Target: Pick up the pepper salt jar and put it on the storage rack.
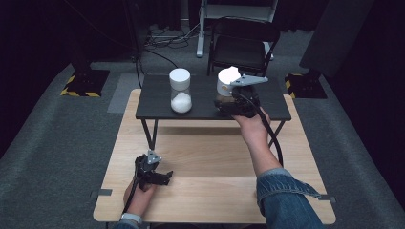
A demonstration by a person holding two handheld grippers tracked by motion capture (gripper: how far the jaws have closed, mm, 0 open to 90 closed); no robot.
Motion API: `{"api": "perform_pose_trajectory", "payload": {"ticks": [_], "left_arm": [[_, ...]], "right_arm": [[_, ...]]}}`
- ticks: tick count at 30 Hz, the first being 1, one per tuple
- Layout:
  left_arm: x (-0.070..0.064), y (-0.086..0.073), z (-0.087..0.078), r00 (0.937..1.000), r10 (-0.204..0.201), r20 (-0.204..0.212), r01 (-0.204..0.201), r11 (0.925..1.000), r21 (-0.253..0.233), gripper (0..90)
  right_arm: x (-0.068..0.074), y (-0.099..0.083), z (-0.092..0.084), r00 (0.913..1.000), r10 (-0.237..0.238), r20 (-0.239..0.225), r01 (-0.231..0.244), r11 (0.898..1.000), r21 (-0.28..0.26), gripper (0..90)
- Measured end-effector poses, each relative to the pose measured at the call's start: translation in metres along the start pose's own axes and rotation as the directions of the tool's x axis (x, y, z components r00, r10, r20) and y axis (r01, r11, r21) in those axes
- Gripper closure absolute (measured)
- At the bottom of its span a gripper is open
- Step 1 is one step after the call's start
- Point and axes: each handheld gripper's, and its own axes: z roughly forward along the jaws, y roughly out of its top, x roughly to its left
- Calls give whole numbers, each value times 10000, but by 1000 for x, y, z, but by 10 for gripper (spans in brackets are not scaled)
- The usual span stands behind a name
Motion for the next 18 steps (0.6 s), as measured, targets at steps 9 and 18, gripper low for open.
{"api": "perform_pose_trajectory", "payload": {"ticks": [9, 18], "left_arm": [[0, 0, 0, 10000, -3, -10, 3, 10000, -2, 5], [0, 1, 0, 10000, -26, -11, 26, 10000, 5, 5]], "right_arm": [[-2, 1, 9, 9998, 96, -183, -95, 9999, 43, 304], [-4, -1, 20, 9995, 238, -200, -233, 9995, 216, 304]]}}
